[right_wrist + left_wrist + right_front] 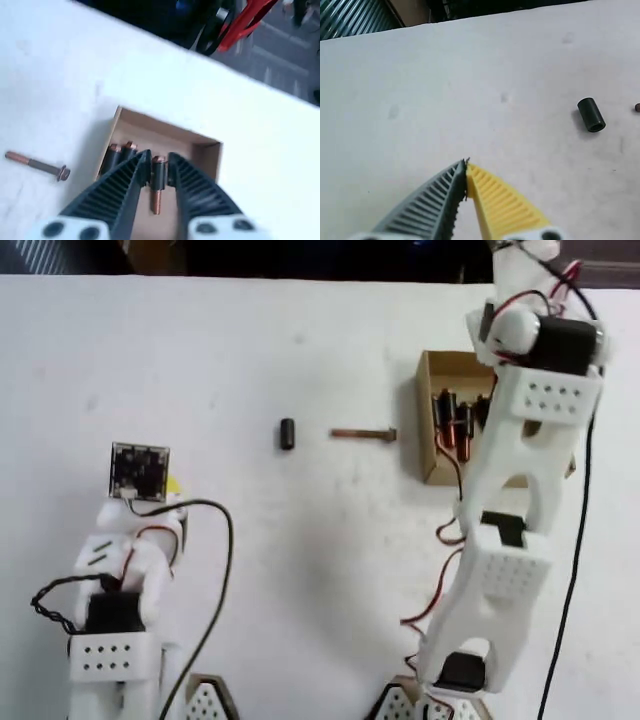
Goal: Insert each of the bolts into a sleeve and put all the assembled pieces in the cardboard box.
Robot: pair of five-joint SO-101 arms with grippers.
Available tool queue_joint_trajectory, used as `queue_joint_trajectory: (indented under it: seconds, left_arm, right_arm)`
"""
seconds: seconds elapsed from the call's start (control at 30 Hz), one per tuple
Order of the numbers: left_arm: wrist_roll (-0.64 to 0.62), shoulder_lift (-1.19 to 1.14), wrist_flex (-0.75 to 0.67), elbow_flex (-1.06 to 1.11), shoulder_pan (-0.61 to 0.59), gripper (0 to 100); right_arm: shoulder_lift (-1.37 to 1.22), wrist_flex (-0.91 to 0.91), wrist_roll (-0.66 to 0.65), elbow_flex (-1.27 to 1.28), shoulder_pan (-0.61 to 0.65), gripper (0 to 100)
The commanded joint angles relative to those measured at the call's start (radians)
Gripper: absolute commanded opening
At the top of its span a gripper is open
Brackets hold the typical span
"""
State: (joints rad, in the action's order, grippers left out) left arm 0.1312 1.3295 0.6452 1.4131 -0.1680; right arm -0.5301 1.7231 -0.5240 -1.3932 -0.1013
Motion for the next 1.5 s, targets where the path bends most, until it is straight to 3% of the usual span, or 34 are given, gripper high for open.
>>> queue_joint_trajectory:
  seconds: [0.0,0.33,0.57,0.9,1.27,1.47]
  left_arm:
    - [0.008,0.01,-0.026,-0.006,0.016,3]
    - [0.008,0.01,-0.026,-0.006,0.018,3]
    - [0.008,0.01,-0.026,-0.006,0.018,3]
    - [0.008,0.01,-0.025,-0.005,0.016,3]
    - [0.008,0.01,-0.023,-0.006,0.008,3]
    - [0.008,0.01,-0.021,-0.003,-0.054,3]
  right_arm:
    - [0.15,0.05,-0.014,-0.026,-0.004,6.7]
    - [0.403,0.05,-0.014,0.009,-0.001,10.2]
    - [0.673,0.047,-0.012,0.35,0.012,10.2]
    - [0.969,0.024,-0.014,0.899,0.251,10.2]
    - [1.055,-0.28,-0.009,1.473,0.366,10.2]
    - [1.052,-0.498,0.175,1.66,0.447,10.4]
